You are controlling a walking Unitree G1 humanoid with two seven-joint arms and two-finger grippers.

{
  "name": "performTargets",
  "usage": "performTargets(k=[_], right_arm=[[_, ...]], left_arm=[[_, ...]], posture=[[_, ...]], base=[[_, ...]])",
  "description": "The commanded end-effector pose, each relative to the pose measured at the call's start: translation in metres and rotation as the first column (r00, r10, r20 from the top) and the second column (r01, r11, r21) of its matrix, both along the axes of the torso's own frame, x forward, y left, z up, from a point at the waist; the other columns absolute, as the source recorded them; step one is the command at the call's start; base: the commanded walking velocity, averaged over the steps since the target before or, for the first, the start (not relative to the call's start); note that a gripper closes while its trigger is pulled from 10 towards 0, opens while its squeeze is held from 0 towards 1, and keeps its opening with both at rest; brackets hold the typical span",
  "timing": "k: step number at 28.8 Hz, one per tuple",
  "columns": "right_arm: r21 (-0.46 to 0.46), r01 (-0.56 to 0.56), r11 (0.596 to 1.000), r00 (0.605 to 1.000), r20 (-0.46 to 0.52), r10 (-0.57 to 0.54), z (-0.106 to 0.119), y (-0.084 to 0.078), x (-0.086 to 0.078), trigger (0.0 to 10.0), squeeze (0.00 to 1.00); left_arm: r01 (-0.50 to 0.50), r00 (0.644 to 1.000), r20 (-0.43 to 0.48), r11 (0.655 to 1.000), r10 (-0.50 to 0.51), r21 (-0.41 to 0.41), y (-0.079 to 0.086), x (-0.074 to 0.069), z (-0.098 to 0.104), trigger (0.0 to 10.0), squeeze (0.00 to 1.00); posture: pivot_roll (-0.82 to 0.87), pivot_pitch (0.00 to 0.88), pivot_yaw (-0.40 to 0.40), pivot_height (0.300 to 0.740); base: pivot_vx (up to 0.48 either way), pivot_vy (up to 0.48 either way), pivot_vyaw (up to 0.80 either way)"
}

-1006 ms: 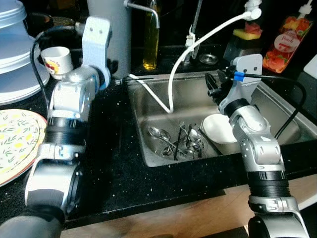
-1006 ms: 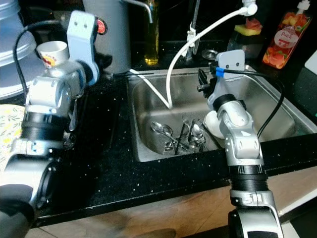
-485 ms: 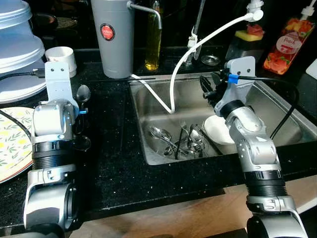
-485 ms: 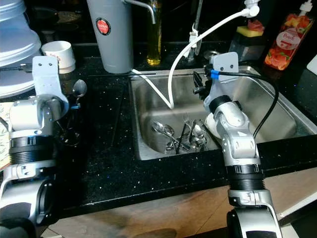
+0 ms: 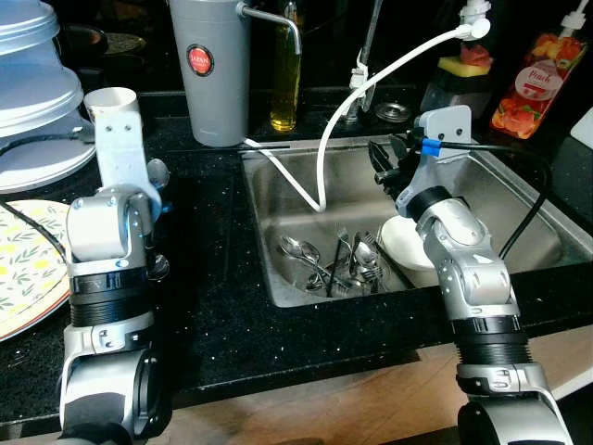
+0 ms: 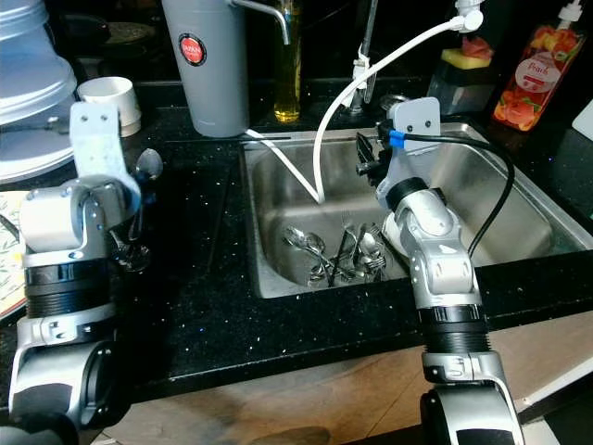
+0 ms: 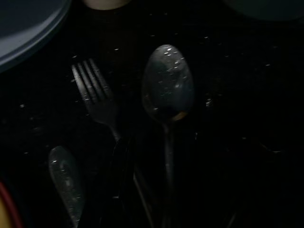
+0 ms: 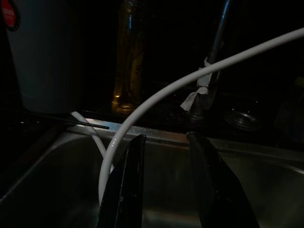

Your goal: Kitchen organization

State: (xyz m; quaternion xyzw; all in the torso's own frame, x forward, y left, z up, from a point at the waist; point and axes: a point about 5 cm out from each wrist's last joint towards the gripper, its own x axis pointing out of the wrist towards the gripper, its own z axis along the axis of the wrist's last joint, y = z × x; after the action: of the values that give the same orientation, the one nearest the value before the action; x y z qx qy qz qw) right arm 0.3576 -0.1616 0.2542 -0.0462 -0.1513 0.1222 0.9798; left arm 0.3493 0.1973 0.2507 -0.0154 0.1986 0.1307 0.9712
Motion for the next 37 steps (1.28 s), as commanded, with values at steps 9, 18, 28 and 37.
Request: performTargets(k=[9, 18, 28, 37], right_arm=[[0.010, -0.009, 1.000, 1.000, -0.003, 0.009, -0.003, 0.001, 0.002, 10.0, 0.00], [0.014, -0.008, 1.000, 1.000, -0.004, 0.008, -0.003, 0.000, 0.001, 10.0, 0.00], [0.014, -0.009, 1.000, 1.000, -0.003, 0.009, -0.001, -0.001, 0.002, 10.0, 0.00], [0.013, -0.009, 1.000, 1.000, 0.000, 0.009, 0.000, -0.001, 0.003, 10.0, 0.00]], left_arm=[[0.025, 1.000, -0.012, 0.998, -0.026, -0.064, -0.008, -0.001, 0.000, 9.3, 0.00], [-0.029, 0.997, -0.069, 0.995, 0.023, -0.091, 0.001, -0.002, -0.017, 7.8, 0.00], [-0.040, 0.988, -0.157, 0.957, -0.006, -0.287, 0.003, -0.004, -0.040, 0.0, 0.00], [-0.036, 0.996, -0.091, 0.972, 0.015, -0.234, 0.008, 0.000, -0.030, 0.0, 0.00]], posture=[[0.17, 0.032, -0.011, 0.740], [0.17, 0.041, -0.010, 0.740], [0.16, 0.049, -0.018, 0.740], [0.16, 0.051, -0.025, 0.740]], base=[[0.000, 0.000, 0.00], [0.000, 0.000, 0.00], [0.000, 0.000, 0.00], [0.000, 0.000, 0.00]])
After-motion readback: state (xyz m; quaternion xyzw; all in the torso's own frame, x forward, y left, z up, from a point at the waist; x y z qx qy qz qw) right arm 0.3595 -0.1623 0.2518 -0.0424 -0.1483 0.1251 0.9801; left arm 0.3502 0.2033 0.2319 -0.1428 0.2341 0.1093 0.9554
